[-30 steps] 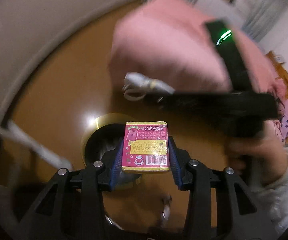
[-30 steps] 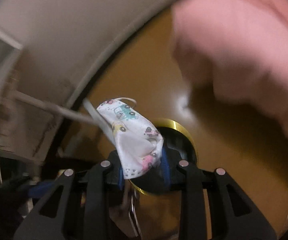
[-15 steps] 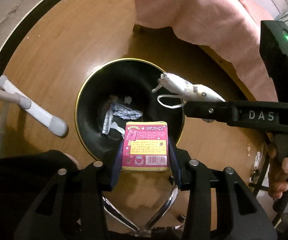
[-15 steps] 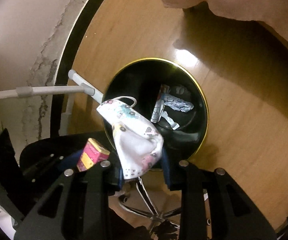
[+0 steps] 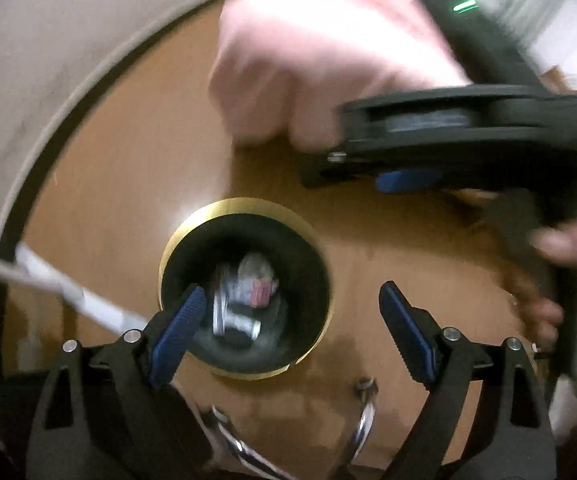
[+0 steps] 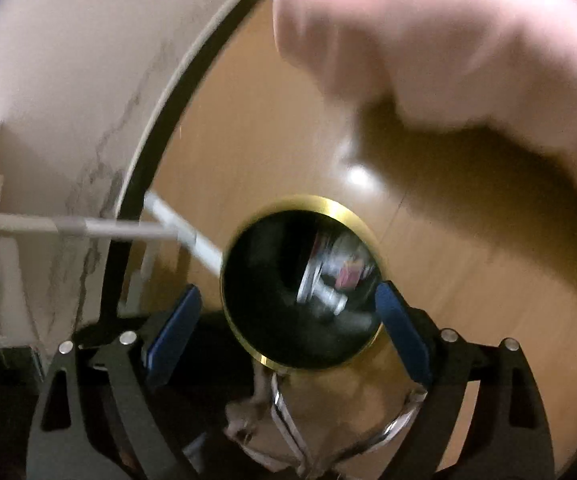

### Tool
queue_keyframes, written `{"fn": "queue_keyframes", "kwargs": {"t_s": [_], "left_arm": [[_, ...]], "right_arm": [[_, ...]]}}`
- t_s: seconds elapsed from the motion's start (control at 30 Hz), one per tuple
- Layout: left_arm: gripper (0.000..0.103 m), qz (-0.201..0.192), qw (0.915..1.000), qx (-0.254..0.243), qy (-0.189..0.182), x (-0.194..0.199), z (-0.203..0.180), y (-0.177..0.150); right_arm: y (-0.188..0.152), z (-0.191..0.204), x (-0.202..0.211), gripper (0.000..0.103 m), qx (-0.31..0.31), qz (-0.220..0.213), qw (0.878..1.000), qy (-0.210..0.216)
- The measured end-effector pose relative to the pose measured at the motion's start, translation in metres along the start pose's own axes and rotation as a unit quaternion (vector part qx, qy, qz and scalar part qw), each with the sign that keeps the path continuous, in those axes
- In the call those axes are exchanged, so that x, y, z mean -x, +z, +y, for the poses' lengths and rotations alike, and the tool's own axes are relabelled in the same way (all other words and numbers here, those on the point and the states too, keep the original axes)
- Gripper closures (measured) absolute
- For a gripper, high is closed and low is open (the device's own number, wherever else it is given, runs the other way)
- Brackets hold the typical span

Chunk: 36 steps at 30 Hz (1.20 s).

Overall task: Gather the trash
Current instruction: 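Carry the pink box and floral mask to the bin and open both tools, then move both open tools back over the desk, then grasp the yellow plastic handle with the left tool while the right tool grasps the white plastic bag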

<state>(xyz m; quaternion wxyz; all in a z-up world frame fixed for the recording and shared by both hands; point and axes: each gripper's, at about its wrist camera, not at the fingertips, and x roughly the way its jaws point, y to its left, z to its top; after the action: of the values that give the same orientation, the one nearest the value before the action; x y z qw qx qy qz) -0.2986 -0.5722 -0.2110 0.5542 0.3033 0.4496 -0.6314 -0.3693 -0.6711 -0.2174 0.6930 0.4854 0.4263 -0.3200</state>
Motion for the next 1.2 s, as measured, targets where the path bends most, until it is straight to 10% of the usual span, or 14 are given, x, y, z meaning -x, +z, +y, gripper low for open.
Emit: {"fn": "queue_keyframes", "kwargs": {"t_s": [0.2, 0.4, 0.53, 0.63, 0.77, 0.9, 1.2], "left_arm": [[0.009, -0.186, 0.9823, -0.006, 0.022, 0.194, 0.005, 0.000], [0.008, -0.257, 0.9435, 0.103, 0.182, 0.317, 0.093, -0.059], [0.008, -0.243, 0.8928, 0.232, 0.300, 0.373, 0.172, -0.136], [0.008, -0.214, 0.8355, 0.341, 0.374, 0.412, 0.225, -0.219], [0.008, -0.161, 0.7989, 0.401, 0.418, 0.435, 0.259, -0.279], [0.008, -0.113, 0.8010, 0.398, 0.433, 0.437, 0.277, -0.303], [0.008, -0.092, 0.8387, 0.369, 0.390, 0.413, 0.295, -0.300]], "right_arm": [[-0.005, 0.059, 0.134, 0.007, 0.072, -0.243, 0.964, -0.081], [-0.029, 0.131, 0.160, 0.007, 0.162, -0.300, 0.936, -0.083], [-0.046, 0.189, 0.155, 0.007, 0.216, -0.293, 0.930, -0.050], [-0.061, 0.243, 0.151, 0.007, 0.273, -0.291, 0.917, -0.021], [-0.093, 0.322, 0.144, 0.007, 0.353, -0.280, 0.892, 0.031], [-0.129, 0.400, 0.129, 0.007, 0.426, -0.244, 0.867, 0.091], [-0.194, 0.502, 0.095, 0.007, 0.505, -0.179, 0.832, 0.144]]}}
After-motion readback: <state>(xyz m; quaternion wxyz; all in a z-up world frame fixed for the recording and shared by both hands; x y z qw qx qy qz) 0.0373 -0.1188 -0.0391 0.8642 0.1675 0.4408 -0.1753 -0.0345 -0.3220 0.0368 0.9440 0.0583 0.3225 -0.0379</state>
